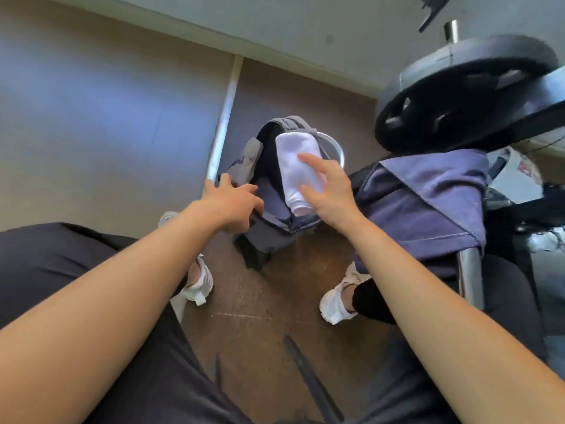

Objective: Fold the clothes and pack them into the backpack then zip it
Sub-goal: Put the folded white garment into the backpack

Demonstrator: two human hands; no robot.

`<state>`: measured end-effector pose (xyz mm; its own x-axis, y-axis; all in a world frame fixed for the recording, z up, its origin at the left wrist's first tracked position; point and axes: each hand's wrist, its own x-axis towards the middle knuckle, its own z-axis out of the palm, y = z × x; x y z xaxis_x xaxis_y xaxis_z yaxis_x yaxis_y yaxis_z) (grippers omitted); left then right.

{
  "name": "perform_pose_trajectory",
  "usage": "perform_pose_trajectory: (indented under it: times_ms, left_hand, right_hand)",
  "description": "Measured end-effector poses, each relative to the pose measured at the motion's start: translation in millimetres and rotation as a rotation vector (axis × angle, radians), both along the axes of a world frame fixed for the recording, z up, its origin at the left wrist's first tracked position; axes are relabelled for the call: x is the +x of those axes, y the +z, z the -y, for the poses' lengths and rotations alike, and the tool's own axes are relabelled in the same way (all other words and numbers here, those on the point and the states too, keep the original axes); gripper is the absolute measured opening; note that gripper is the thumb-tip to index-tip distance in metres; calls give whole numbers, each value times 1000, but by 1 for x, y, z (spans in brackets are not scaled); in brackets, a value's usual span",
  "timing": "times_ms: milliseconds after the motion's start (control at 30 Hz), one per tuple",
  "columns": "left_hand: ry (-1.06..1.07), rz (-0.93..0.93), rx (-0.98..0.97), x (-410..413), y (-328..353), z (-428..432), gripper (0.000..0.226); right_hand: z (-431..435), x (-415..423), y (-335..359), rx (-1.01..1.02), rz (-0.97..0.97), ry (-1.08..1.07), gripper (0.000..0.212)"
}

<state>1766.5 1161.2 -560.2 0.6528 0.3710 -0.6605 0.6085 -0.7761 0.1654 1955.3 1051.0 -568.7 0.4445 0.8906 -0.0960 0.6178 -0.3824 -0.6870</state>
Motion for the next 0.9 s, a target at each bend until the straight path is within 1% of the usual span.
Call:
perform_pose_trajectory:
  times_ms: [100, 233, 367, 500, 567, 667, 767, 833, 867, 900]
  left_hand:
    - [18, -48, -28, -6, -3, -2, 44]
    - [72, -102, -72, -13, -3, -12, 49]
    - [78, -145, -51, -13, -4, -10, 46]
    - [105, -154, -48, -12, -7, -11, 41]
    - [104, -137, -69, -8, -8, -12, 40]
    - [82, -87, -89, -4, -10, -14, 34]
    - [67, -80, -104, -6, -13, -20, 31]
    - [76, -112, -106, -8, -15, -24, 30]
    - [89, -126, -99, -10, -16, -25, 30]
    - [102, -134, -91, -11, -17, -26, 30]
  right_hand:
    - [-35, 3, -29, -40, 34, 53, 55]
    - [-65, 4, -69, -128, 66, 67, 54]
    - [-80, -3, -103, -248, 10, 93, 55]
    - [-79, -7, -140, -412, -65, 217, 54]
    - [-80, -11, -155, -484, -91, 285, 61]
    - [-83, -21, -177, -667, -39, 409, 80]
    - [-85, -27, -195, -822, -96, 402, 94]
    - [-87, -28, -202, -854, -147, 356, 83]
    - [-89, -28, -205, -858, -127, 363, 79]
    - [-91, -28, -207, -872, -83, 397, 81]
